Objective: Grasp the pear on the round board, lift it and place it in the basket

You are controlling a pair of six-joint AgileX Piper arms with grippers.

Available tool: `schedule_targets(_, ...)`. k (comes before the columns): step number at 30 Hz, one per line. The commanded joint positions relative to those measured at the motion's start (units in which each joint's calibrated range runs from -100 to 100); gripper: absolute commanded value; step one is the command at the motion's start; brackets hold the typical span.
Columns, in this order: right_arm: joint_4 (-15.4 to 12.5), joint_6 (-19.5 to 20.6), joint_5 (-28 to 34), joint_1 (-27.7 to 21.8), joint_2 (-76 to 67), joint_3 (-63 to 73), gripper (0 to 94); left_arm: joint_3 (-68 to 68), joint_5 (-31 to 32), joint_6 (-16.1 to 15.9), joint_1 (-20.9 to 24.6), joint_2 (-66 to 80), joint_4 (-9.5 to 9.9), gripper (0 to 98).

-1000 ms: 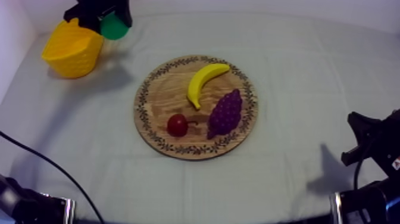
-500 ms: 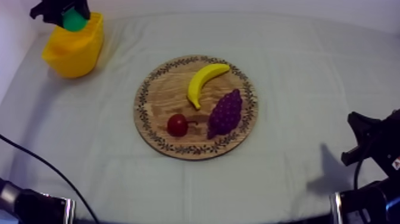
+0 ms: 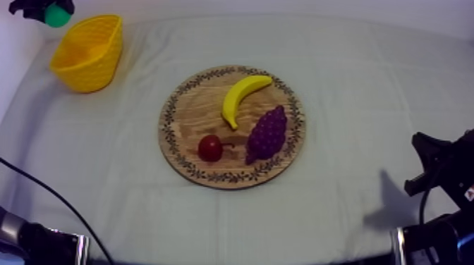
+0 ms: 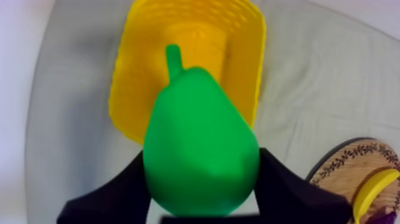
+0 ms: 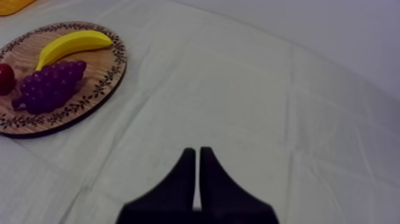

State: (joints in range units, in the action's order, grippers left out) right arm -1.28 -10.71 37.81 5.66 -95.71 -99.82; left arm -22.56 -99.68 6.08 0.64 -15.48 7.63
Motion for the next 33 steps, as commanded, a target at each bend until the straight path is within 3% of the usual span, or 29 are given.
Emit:
schedule_targets(1, 0.0, 0.0, 0.0, 0.0, 0.0, 0.0, 0.4, -0.3, 0.0, -0.1, 0.2, -0.3, -0.03, 35.1)
schedule_targets(33, 0.0, 0.0, 0.0, 0.0, 0.0, 0.0, 0.4, -12.9, 5.6, -0.8, 3.2, -22.8, -2.17, 36.4)
